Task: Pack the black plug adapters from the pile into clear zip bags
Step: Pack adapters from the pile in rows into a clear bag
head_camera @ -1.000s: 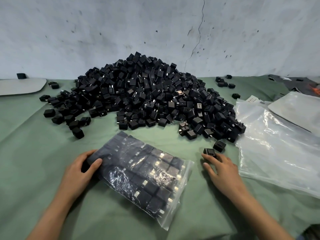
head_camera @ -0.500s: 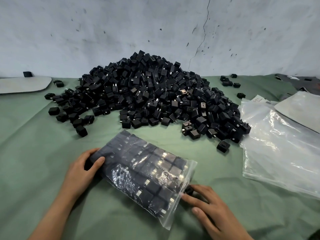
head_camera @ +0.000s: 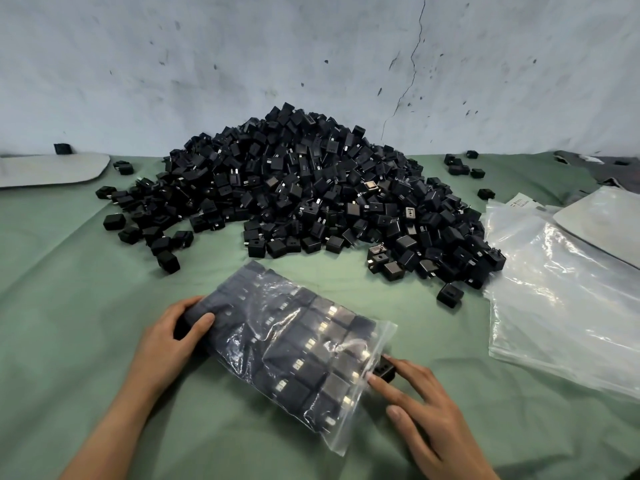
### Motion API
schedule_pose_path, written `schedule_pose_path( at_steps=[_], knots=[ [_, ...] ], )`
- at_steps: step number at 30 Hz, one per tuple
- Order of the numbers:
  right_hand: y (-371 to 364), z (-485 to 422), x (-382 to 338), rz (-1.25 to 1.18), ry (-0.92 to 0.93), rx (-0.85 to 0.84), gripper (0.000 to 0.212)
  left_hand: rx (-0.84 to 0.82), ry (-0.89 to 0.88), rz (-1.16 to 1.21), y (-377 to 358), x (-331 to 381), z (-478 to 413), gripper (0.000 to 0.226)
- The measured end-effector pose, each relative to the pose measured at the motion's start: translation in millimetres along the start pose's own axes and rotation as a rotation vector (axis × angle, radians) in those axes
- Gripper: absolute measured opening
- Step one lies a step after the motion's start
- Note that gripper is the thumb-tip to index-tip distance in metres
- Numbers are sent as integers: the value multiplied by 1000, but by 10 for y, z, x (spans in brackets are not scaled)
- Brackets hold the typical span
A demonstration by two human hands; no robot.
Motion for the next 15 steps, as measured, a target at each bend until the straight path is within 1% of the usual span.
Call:
schedule_pose_path(
  at_steps=[3,5,7,9,13,15],
  knots=[
    [-105,-44,-18,-7,-34,-26,40,3,-5,-8,8,33,0,24],
    [-191,-80,-6,39,-65,-89,42,5,-20,-10,19,61,6,30],
    [-283,-87,72,46,-143,-207,41,7,-25,-6,23,62,10,31],
    [-374,-32,175,55,-208,-369,42,7,-22,-2,24,49,12,30],
    [-416,40,274,95,-222,-567,45,9,-20,-5,13,20,7,28],
    [-462,45,298,138,-207,-626,46,6,-16,-8,-2,0,-4,24]
  ],
)
Point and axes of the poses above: each hand's wrist, its own z-axis away from the middle knuckle, its own y-axis out of the back of the hand, x = y × z, the point moved 9 cm from there along -z, towards the middle knuckle, and after that the axes turned 15 degrees about -z, right-handed, at the moved point
